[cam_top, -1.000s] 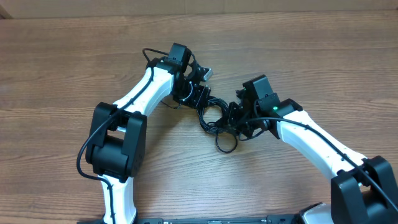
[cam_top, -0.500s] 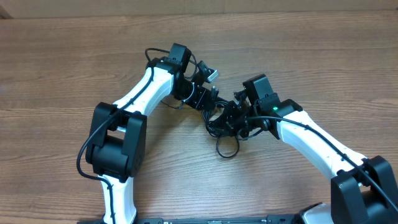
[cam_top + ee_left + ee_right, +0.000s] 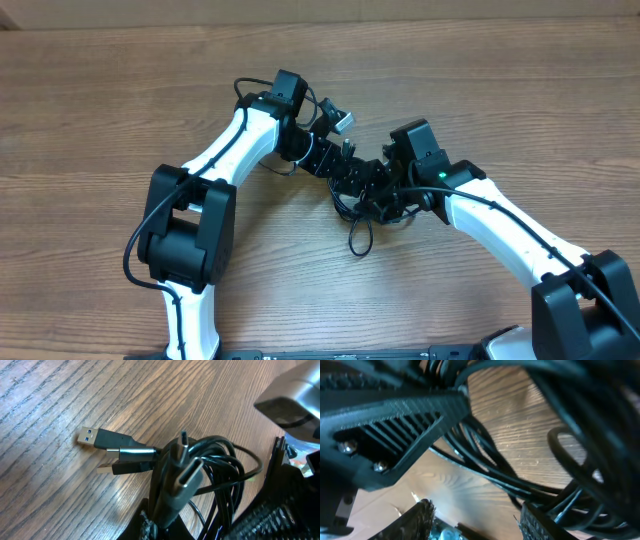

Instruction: Untangle cables

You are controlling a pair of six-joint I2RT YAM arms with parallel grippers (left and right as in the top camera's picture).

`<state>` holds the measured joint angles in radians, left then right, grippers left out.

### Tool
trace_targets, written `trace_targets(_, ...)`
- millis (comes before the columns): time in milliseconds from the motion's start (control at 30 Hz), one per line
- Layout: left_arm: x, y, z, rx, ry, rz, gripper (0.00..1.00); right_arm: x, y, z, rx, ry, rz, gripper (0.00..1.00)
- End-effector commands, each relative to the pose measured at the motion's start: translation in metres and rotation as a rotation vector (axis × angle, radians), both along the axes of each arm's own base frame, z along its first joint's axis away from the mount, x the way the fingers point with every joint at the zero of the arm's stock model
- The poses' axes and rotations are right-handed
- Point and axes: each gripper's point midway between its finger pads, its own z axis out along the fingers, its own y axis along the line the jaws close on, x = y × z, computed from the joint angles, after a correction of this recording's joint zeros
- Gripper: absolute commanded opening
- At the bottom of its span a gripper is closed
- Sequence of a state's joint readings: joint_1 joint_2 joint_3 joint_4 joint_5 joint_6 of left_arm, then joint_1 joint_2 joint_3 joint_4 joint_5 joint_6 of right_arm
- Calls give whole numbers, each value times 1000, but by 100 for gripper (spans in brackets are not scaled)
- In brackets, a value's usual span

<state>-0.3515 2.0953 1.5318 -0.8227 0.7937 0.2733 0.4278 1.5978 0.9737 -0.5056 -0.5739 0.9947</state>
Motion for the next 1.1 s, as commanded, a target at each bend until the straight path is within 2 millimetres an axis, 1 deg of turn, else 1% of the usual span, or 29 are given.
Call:
trace_targets(0,5,-7,22,-53,-56,-29,4,6,-7,4,-46,-86,12,54)
trace_targets(67,7,-4,18,-25,-65,-22,4,10,-12,6,-42,-124,43,54)
trace_targets(100,10,2,12,24,-77,-8,4,12,-14,17,25,-150,87,57)
trace_targets(133,12,4,10,44,-77,3,4,13,-13,21,48,-159,102,58)
trace_targets(200,12,5,9,48,-77,6,4,18,-18,47,145,-217,149,58)
trace_targets(233,11,6,8,55,-74,4,4,22,-24,58,164,-259,160,59)
trace_targets(267,10,7,7,64,-75,2,4,25,-31,63,159,-288,161,59)
trace_targets(333,11,10,5,83,-75,7,4,31,-47,67,136,-342,162,59)
trace_targets(367,7,11,4,92,-63,3,4,33,-54,66,126,-347,157,59)
trace_targets(400,7,11,4,91,-64,0,4,33,-64,62,112,-344,152,58)
trace_targets(467,8,12,4,91,-64,2,4,32,-82,55,73,-339,145,60)
trace_targets(567,9,15,5,81,-55,11,4,31,-115,36,-74,-353,165,57)
trace_targets(600,10,17,6,76,-51,16,4,28,-132,21,-188,-344,187,57)
trace_targets(633,11,20,6,77,-48,24,4,24,-144,11,-268,-327,198,57)
trace_targets(700,13,26,6,75,-36,41,4,17,-159,-9,-374,-292,208,59)
trace_targets(767,14,28,11,35,-17,51,4,12,-160,-22,-378,-268,197,62)
trace_targets(800,14,29,11,28,-10,54,4,8,-160,-31,-365,-208,132,57)
trace_targets(867,13,30,11,30,-5,54,4,4,-161,-41,-341,-119,14,56)
trace_targets(1000,11,28,11,30,-4,49,4,2,-160,-56,-296,23,-195,58)
trace_targets(1033,11,28,11,30,-4,49,4,0,-160,-61,-280,71,-266,62)
trace_targets(1067,11,28,11,31,-1,49,4,-3,-160,-65,-267,119,-327,61)
